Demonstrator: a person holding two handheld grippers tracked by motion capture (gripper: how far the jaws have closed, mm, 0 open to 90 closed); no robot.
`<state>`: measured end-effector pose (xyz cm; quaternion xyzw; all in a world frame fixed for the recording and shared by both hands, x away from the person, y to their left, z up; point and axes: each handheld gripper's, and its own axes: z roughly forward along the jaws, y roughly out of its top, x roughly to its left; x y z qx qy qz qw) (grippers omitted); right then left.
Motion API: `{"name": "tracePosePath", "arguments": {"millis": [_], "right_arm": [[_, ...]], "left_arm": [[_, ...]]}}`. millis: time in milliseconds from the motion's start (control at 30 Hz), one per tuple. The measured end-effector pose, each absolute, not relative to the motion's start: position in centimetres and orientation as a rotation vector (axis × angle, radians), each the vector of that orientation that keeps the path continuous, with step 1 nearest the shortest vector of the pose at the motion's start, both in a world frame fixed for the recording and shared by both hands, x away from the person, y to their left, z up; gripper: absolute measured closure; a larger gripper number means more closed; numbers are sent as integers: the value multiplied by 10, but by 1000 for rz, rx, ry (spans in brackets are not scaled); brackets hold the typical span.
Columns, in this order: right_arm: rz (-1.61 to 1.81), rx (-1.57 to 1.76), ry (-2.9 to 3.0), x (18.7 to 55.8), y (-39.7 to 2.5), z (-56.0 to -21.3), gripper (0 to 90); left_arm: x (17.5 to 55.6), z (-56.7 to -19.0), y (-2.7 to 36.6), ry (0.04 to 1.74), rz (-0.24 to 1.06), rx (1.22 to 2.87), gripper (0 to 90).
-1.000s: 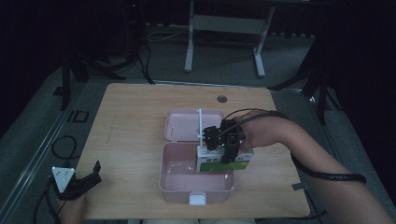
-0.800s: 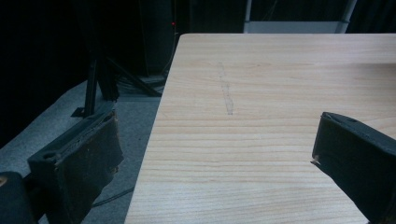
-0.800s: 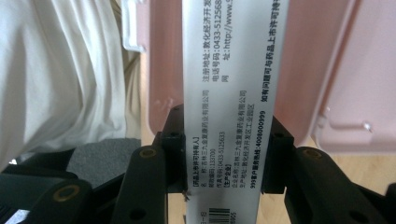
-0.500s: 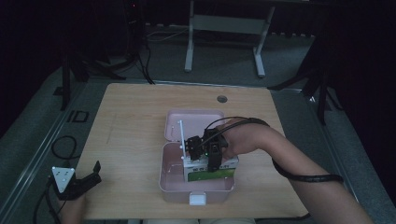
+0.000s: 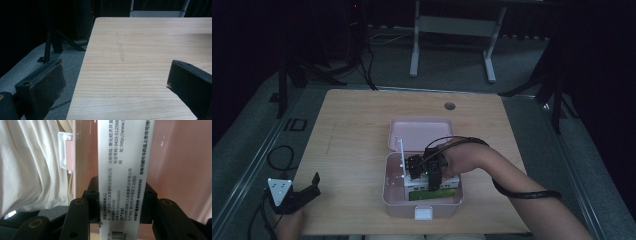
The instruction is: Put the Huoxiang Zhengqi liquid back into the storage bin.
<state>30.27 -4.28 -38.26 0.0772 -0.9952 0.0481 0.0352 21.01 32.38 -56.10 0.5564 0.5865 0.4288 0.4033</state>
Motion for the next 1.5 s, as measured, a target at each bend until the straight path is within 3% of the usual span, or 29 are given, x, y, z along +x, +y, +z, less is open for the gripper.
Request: {"name": "tracePosePath", "arguments": {"millis": [733,1500], "right_arm": [[178,194,-3029,302,-50,-444,620],[160,179,-3036,301,-55,-461,615]], "left_arm": [[210,-561,324,1482,1083,1408,17],[211,-561,324,1488,1080,1414,17]]}}
